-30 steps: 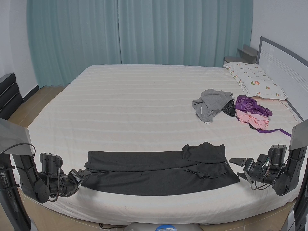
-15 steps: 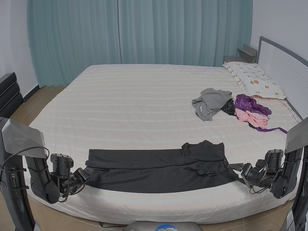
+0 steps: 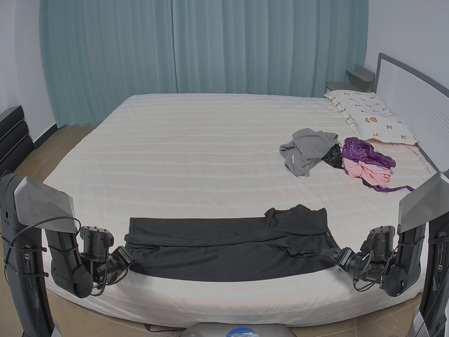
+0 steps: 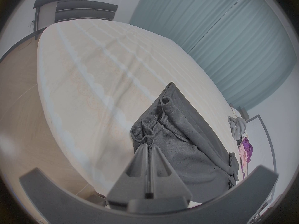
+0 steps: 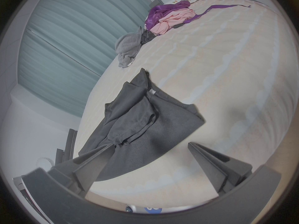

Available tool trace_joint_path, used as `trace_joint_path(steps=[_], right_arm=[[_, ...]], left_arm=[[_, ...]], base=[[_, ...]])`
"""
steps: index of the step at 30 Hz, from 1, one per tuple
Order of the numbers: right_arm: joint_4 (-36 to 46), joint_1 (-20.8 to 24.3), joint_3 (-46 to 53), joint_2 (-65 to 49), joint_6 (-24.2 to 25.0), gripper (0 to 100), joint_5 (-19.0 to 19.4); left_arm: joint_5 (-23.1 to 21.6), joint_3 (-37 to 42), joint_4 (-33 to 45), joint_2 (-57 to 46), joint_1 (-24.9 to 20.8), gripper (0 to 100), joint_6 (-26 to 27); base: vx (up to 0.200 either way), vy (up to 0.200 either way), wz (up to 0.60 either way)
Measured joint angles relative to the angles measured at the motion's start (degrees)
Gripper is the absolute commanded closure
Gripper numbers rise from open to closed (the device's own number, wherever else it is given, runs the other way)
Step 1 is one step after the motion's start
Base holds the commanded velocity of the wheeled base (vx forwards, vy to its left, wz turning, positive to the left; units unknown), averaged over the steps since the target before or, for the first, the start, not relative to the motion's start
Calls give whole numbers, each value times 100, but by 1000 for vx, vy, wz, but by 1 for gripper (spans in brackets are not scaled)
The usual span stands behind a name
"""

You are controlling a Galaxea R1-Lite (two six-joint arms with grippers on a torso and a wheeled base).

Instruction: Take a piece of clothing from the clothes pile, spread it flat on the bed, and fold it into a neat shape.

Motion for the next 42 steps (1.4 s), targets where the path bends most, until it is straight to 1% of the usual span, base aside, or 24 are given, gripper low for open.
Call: trace_joint_path(steps=[4, 9, 10, 20, 27, 35, 42], right_arm=[[38, 140, -158, 173, -6, 0, -187], [126, 212, -382, 313, -6, 0, -369], [132, 215, -428, 336, -6, 100, -385], [118, 215, -489, 358, 44, 100, -471], [126, 155, -336, 88, 178, 100, -462], [126, 118, -100, -179, 176, 100, -424], [33, 113, 143, -332, 169, 100, -418]], left_arm=[[0, -1, -6, -2, 17, 100, -72], [2, -1, -6, 0, 22, 100, -77], [2, -1, -4, 2, 22, 100, -77], [0, 0, -4, 6, 30, 100, -77], [0, 18, -2, -105, 96, 100, -77], [-9, 52, -2, -322, 260, 100, -85], [-18, 149, 9, -534, 312, 100, -85]], base=[[0, 0, 0], [0, 0, 0], [0, 0, 0], [0, 0, 0], [0, 0, 0], [0, 0, 0], [0, 0, 0]])
